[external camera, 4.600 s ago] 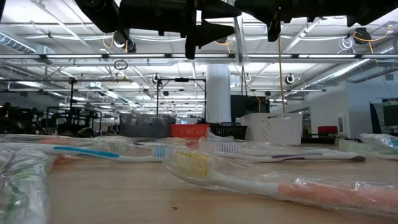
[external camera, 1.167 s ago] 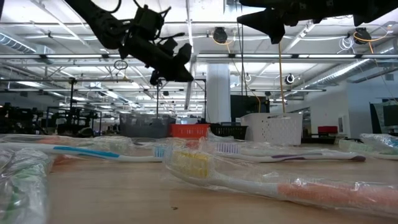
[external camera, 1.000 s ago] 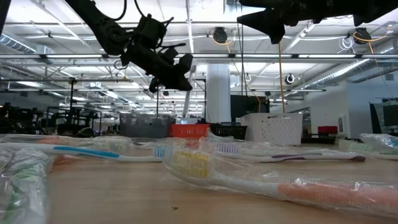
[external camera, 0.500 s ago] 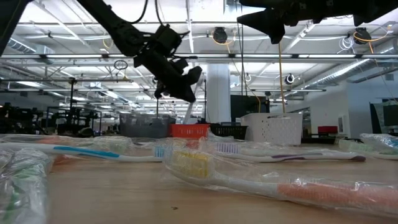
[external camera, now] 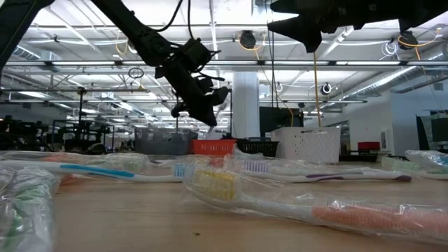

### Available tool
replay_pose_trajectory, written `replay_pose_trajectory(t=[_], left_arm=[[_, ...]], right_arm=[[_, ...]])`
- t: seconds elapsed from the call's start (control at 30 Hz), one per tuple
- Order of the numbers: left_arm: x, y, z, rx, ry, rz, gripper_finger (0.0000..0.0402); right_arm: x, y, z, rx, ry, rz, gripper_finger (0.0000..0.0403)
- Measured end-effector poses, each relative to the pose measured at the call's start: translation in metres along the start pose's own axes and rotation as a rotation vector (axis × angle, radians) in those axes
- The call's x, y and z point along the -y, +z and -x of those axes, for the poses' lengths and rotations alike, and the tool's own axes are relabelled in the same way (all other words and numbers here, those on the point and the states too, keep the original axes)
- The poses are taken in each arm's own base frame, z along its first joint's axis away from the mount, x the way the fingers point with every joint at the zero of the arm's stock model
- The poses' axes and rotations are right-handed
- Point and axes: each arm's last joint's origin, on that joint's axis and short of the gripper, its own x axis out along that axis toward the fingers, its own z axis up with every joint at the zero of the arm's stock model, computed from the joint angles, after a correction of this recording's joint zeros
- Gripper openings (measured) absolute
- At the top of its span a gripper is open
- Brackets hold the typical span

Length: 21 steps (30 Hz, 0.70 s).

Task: Pick & Place Toothbrushes
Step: Put the violet toothbrush into the orange bin

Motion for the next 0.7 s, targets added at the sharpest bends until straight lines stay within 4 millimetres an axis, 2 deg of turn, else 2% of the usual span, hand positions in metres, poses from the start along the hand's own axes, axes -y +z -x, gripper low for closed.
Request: replay_pose_trajectory(t=[0.17, 0.47, 0.7], left_arm=[[-0.0016, -0.0008, 0.0000, -0.013, 0.008, 0.029, 0.0022], [-0.0013, -0.0038, 0.0003, -0.040, 0.014, 0.024, 0.0007], [0.0008, -0.0045, 0.0007, -0.041, 0.010, 0.059, 0.0071]], right_arm=[[0.0008, -0.0035, 0.0015, 0.007, 0.000, -0.002, 0.0221], [0.0009, -0.0037, 0.0016, 0.009, -0.001, -0.003, 0.0219], [0.0009, -0.0037, 0.0016, 0.009, -0.001, -0.003, 0.0217]])
